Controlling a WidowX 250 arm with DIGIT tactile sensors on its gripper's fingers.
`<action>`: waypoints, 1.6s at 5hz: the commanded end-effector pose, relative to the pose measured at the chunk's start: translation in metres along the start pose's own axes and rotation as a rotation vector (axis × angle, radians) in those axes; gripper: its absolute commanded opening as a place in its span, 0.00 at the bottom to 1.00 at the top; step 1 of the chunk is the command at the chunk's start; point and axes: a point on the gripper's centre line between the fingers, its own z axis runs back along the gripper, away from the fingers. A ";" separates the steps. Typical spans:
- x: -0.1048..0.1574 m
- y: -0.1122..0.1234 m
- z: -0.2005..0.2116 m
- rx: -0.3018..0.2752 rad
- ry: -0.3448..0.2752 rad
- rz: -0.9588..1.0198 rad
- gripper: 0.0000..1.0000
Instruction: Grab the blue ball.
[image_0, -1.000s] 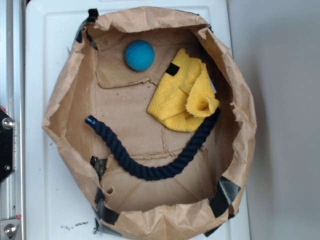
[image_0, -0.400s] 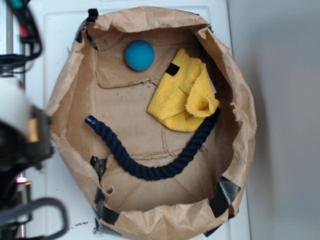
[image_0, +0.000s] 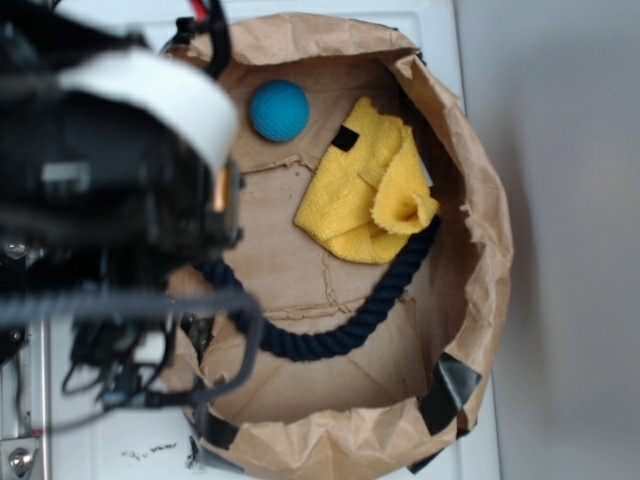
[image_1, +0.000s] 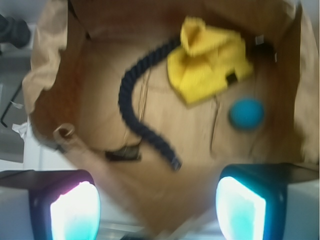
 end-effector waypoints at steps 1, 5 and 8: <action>0.004 0.044 -0.033 0.017 0.070 -0.175 1.00; 0.027 0.054 -0.049 0.073 0.090 -0.188 1.00; 0.021 0.057 -0.068 0.075 0.107 -0.177 1.00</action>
